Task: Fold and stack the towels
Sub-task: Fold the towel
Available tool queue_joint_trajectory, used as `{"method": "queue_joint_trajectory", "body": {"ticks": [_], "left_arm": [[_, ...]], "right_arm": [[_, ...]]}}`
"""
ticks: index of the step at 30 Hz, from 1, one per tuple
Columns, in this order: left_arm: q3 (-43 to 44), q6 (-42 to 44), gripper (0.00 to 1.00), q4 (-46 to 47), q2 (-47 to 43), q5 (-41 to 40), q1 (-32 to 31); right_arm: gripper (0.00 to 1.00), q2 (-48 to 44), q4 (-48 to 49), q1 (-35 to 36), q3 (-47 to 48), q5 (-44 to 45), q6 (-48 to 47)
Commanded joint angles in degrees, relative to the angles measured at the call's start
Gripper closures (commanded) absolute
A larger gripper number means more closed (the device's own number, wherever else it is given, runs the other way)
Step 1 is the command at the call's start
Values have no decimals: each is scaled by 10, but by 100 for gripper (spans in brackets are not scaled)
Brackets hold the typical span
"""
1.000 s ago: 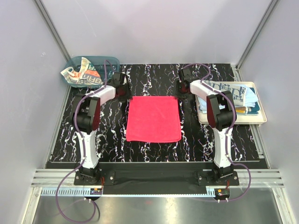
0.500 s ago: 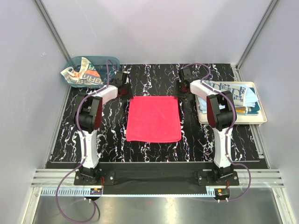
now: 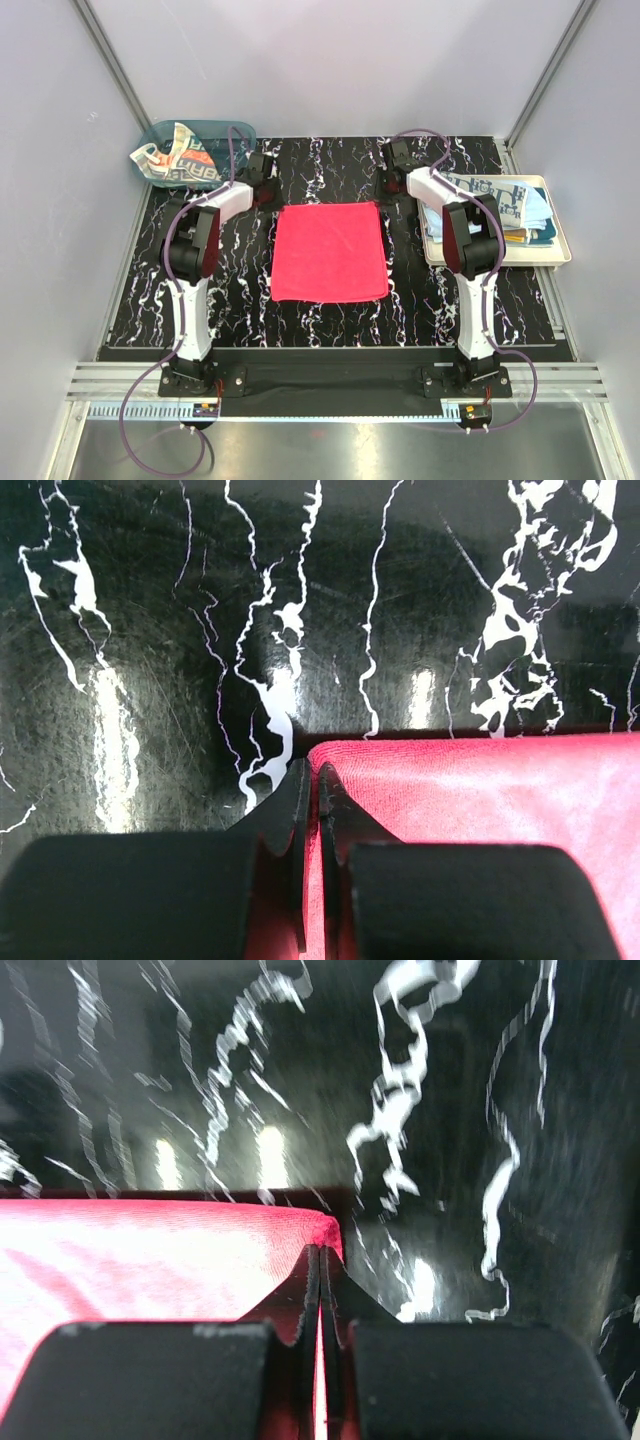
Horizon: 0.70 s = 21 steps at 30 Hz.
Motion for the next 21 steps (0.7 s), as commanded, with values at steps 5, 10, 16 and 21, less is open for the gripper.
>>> {"method": "queue_joint_trajectory", "body": {"ticks": [5, 10, 16, 21], "left_arm": [[96, -7, 100, 74, 14, -3, 19], [141, -22, 100, 88, 23, 20, 37], [98, -24, 100, 107, -13, 22, 42], [34, -40, 100, 118, -52, 18, 42]], "right_arm": [[100, 20, 45, -25, 88, 12, -9], [100, 31, 47, -32, 134, 9, -12], [100, 6, 50, -36, 120, 6, -15], [100, -51, 73, -36, 35, -19, 1]]}}
